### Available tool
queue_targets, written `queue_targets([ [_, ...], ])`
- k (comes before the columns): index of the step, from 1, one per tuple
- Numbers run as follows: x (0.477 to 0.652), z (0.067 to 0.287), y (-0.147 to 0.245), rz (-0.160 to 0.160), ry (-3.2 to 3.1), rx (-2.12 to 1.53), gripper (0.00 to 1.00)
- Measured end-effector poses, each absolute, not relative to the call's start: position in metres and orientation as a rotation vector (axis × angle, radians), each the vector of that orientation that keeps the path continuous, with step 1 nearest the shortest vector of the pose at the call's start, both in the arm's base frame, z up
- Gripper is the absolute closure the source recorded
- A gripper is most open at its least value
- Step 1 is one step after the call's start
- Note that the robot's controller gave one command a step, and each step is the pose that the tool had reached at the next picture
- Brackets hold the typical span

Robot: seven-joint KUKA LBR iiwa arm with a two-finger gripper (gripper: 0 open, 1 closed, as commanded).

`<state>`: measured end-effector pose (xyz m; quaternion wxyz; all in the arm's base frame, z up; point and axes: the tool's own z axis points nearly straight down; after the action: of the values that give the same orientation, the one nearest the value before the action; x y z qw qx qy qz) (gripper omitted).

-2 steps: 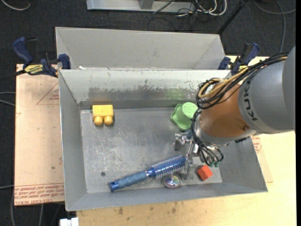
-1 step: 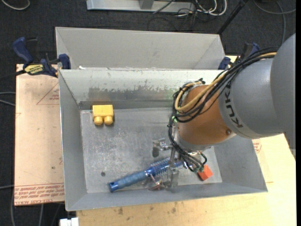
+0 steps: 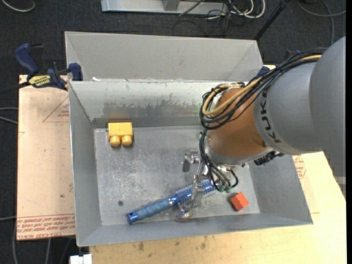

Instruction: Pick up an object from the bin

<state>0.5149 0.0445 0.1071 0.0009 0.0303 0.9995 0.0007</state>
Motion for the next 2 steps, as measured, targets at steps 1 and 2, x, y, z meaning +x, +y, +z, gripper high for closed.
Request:
queue_targets([
  [1,0.5036,0.0675,0.0461,0.000,3.144,0.066,0.00],
  [2,0.5040,0.0675,0.0464,0.000,3.144,0.063,0.00],
])
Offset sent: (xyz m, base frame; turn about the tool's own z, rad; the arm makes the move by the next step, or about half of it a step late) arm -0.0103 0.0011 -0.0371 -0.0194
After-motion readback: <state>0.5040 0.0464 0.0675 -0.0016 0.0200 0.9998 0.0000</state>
